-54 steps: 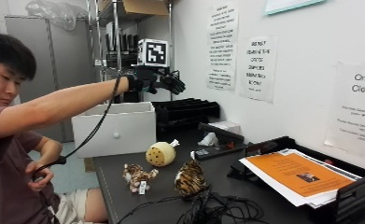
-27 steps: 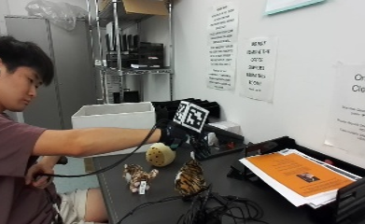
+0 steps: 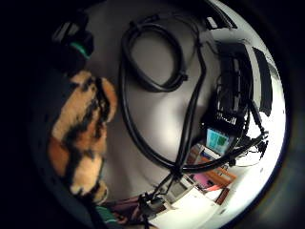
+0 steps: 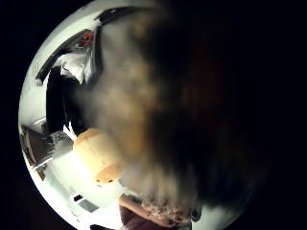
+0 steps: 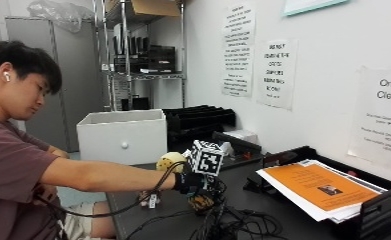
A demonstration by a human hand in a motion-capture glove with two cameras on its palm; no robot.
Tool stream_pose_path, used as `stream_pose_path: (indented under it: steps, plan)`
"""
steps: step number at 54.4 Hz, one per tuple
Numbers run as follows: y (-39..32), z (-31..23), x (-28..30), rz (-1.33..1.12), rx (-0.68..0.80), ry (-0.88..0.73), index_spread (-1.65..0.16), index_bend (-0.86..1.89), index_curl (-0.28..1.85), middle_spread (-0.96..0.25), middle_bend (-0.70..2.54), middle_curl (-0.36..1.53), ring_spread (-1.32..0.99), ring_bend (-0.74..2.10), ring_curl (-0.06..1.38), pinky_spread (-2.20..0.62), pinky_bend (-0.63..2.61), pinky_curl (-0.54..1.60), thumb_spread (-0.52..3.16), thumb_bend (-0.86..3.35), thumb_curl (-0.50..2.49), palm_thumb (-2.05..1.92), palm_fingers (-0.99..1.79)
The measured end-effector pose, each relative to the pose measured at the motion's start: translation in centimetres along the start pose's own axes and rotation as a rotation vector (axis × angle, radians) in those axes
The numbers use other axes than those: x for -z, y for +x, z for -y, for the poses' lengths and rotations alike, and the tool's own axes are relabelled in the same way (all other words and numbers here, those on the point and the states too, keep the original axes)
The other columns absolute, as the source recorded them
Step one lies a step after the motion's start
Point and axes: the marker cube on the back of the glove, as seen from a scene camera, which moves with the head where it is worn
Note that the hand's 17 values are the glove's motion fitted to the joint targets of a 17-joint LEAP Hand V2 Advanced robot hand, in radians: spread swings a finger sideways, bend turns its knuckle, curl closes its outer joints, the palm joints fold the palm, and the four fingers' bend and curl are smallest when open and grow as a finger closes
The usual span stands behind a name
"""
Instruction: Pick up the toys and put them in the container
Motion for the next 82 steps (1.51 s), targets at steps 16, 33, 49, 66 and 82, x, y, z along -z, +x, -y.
stream_pose_path:
  steps: [16, 33, 49, 66, 82]
  plan:
    - [-1.9, -0.5, 3.6, -0.053, 0.045, 0.012, -0.28, 0.42, 0.23, -0.30, 0.78, 0.56, -0.36, 1.05, 0.41, -0.31, 0.59, 0.28, 1.31, 0.26, 0.47, 0.67, 1.09]
    - [-4.5, -6.7, 21.2, -0.141, 0.037, 0.165, -0.36, 0.75, 0.40, -0.31, 1.11, 0.76, -0.41, 1.10, 0.49, -0.39, 0.57, 0.35, 0.81, 0.22, 0.71, 0.74, 1.08]
    - [-15.0, -15.7, 32.3, -0.131, 0.259, 0.347, -0.38, 0.87, 0.57, -0.29, 1.18, 0.85, -0.42, 1.17, 0.56, -0.40, 0.65, 0.41, 0.52, 0.21, 0.87, 0.73, 0.98]
    - [-35.7, -23.2, 31.9, -0.150, 0.615, 0.377, -0.39, 0.86, 0.75, -0.27, 1.23, 0.91, -0.41, 1.22, 0.61, -0.40, 0.72, 0.44, 0.35, 0.20, 1.00, 0.72, 0.92]
    - [-45.2, -26.1, 27.6, -0.150, 0.824, 0.396, -0.41, 0.82, 0.92, -0.27, 1.25, 0.93, -0.41, 1.24, 0.64, -0.40, 0.77, 0.45, 0.28, 0.20, 1.09, 0.70, 0.88]
